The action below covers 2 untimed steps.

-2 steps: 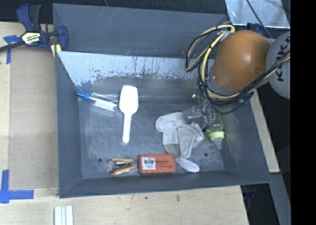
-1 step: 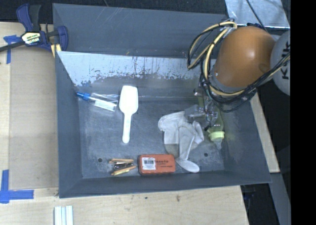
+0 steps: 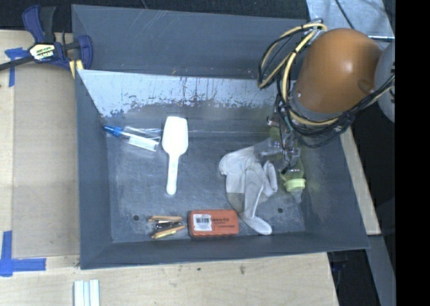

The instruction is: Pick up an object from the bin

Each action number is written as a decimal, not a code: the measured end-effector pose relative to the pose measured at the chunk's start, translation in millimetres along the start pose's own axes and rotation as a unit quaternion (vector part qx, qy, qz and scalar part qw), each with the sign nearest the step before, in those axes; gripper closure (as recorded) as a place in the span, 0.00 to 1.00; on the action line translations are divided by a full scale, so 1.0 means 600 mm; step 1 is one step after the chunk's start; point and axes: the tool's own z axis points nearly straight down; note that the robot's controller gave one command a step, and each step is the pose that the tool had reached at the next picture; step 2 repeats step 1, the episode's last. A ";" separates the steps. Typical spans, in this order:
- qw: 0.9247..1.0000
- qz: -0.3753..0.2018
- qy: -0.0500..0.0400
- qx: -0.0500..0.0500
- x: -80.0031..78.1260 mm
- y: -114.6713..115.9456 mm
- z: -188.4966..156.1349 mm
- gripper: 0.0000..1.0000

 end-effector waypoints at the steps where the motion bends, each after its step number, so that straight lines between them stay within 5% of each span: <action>1: 1.000 0.000 0.000 0.002 -0.001 -0.001 -0.029 1.00; 2: 1.000 0.000 0.000 0.002 -0.001 -0.001 -0.029 1.00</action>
Offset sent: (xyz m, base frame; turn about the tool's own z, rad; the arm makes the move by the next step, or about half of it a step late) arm 0.0002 -0.0001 0.0216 0.0000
